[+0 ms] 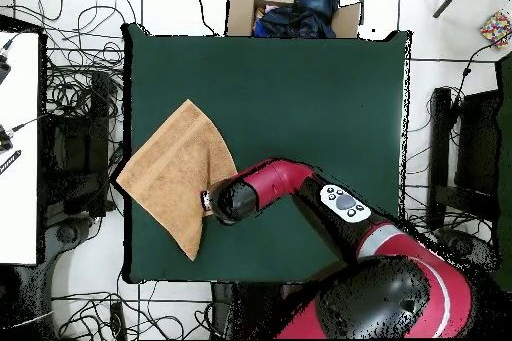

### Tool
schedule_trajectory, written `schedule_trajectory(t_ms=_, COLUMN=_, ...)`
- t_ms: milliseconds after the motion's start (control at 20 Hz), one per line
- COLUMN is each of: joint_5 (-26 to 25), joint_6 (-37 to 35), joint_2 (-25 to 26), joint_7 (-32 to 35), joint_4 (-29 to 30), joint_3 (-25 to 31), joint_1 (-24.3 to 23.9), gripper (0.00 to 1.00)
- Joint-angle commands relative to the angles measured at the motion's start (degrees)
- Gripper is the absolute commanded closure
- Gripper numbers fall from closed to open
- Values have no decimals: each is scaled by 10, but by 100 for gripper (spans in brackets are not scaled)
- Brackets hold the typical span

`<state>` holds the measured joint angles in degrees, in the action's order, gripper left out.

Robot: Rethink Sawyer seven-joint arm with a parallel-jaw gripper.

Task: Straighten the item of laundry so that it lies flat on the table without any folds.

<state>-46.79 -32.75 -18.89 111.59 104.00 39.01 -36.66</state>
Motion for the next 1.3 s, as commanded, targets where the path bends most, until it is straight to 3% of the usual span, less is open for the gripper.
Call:
schedule_trajectory(t_ms=50, joint_5=-134, joint_6=4, joint_2=55, joint_7=-152, joint_4=-187, joint_3=-71, joint_1=-27, gripper=100)
schedule_trajectory(t_ms=1300, joint_5=-128, joint_6=-48, joint_2=59, joint_7=-210, joint_4=-198, joint_3=-36, joint_1=-58, gripper=100)
